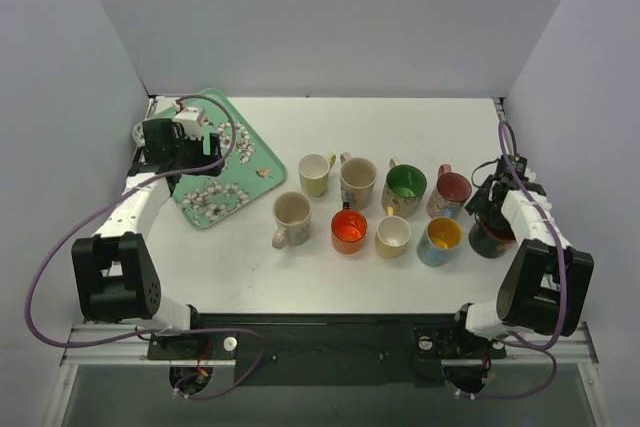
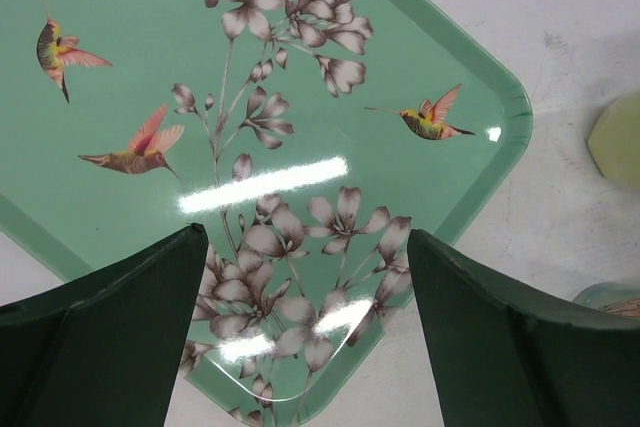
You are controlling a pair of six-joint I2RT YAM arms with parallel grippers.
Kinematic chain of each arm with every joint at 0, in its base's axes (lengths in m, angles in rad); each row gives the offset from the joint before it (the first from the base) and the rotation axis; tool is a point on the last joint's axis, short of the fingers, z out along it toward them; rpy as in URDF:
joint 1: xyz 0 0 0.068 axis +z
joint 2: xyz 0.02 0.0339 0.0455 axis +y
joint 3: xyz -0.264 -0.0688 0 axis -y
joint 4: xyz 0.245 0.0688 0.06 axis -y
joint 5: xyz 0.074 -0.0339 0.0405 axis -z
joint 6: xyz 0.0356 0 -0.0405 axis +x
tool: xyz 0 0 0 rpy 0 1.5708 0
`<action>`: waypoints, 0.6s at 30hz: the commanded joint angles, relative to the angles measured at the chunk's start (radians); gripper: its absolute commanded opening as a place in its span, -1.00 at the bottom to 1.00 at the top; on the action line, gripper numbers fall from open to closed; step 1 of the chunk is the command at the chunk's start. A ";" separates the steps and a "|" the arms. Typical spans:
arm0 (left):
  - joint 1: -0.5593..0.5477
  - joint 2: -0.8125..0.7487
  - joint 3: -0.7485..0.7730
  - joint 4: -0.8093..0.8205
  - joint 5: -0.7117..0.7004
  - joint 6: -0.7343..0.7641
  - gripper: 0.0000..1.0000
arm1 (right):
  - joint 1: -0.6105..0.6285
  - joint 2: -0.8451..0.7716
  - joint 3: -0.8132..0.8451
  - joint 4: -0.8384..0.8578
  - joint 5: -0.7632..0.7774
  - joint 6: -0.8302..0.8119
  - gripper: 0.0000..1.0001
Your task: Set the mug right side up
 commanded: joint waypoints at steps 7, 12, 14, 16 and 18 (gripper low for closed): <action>0.003 -0.232 -0.321 0.433 -0.173 -0.128 0.85 | 0.204 -0.359 0.049 -0.106 0.399 -0.121 0.46; -0.012 -0.344 -0.509 0.620 -0.337 -0.209 0.85 | 0.332 -0.639 -0.150 0.056 0.391 -0.157 0.81; -0.016 -0.415 -0.578 0.661 -0.365 -0.208 0.85 | 0.361 -0.776 -0.268 0.156 0.322 -0.149 0.82; -0.017 -0.470 -0.655 0.695 -0.385 -0.205 0.85 | 0.409 -0.908 -0.409 0.278 0.297 -0.121 0.83; -0.016 -0.527 -0.714 0.722 -0.402 -0.202 0.85 | 0.461 -1.021 -0.535 0.397 0.337 -0.100 0.84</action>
